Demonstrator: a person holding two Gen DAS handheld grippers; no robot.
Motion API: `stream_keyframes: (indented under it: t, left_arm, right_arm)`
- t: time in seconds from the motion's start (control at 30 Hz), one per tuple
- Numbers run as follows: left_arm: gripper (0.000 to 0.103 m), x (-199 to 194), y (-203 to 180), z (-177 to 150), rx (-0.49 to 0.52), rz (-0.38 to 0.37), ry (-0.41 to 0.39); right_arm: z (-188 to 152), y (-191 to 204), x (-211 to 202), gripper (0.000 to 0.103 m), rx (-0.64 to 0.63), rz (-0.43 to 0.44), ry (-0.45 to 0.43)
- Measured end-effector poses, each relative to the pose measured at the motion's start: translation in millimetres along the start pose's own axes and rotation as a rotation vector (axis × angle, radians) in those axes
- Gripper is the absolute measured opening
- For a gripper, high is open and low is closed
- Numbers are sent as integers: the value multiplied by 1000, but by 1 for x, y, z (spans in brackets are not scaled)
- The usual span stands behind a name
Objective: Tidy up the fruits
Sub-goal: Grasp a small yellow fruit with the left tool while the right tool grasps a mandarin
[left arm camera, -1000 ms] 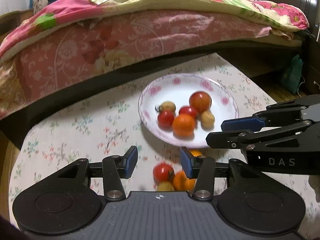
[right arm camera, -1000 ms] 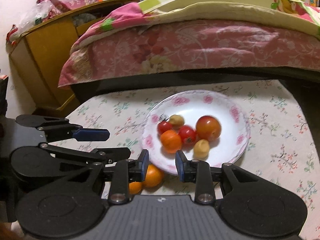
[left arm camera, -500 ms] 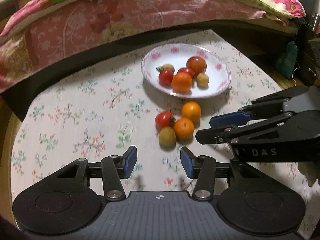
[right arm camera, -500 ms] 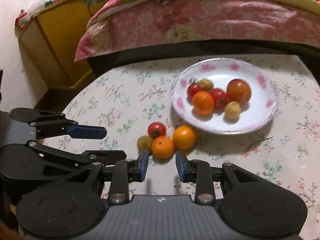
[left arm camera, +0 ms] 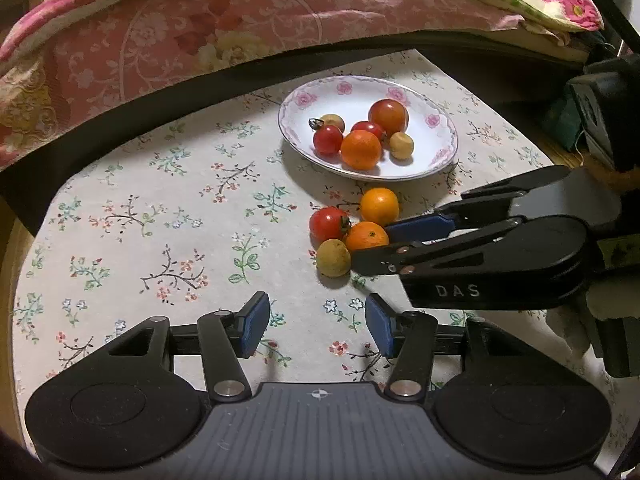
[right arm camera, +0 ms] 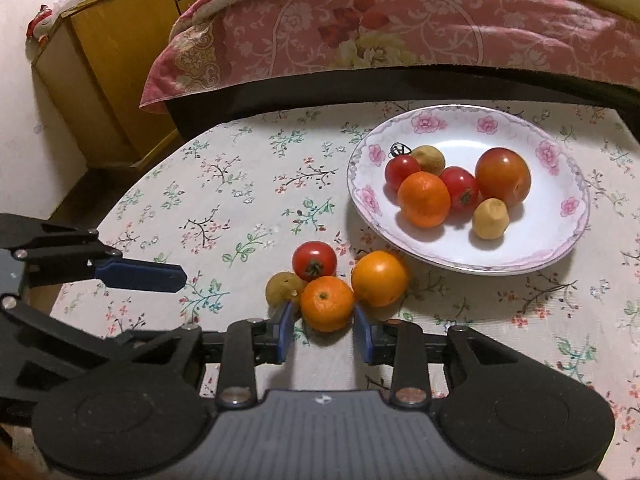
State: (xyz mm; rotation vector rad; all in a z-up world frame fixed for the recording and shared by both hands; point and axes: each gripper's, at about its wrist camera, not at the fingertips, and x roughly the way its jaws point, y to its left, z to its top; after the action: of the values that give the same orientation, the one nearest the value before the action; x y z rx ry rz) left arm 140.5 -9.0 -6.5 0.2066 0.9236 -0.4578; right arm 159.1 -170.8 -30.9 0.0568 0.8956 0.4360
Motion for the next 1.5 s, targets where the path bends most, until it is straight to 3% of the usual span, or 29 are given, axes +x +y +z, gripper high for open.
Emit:
stream_keyframes:
  t: [0.27, 0.53, 0.77, 0.9, 0.97, 1.5]
  left_arm:
    - [61, 9, -2, 0, 19, 1, 13]
    - [60, 29, -6, 8, 24, 23, 7]
    - [55, 44, -14, 11, 55, 40, -4]
    - [43, 46, -19, 13, 69, 47, -21]
    - [32, 46, -18, 13, 63, 38, -24]
    - [32, 21, 2, -7, 29, 26, 1]
  right_arm:
    - [-1, 0, 1, 27, -29, -1, 26]
    - [-7, -12, -29, 27, 3, 3, 28]
    - [-4, -13, -36, 27, 18, 6, 31]
    - [-4, -13, -34, 27, 12, -2, 32]
    - [-3, -14, -33, 27, 16, -9, 27]
    - [-1, -5, -4, 28, 27, 4, 13]
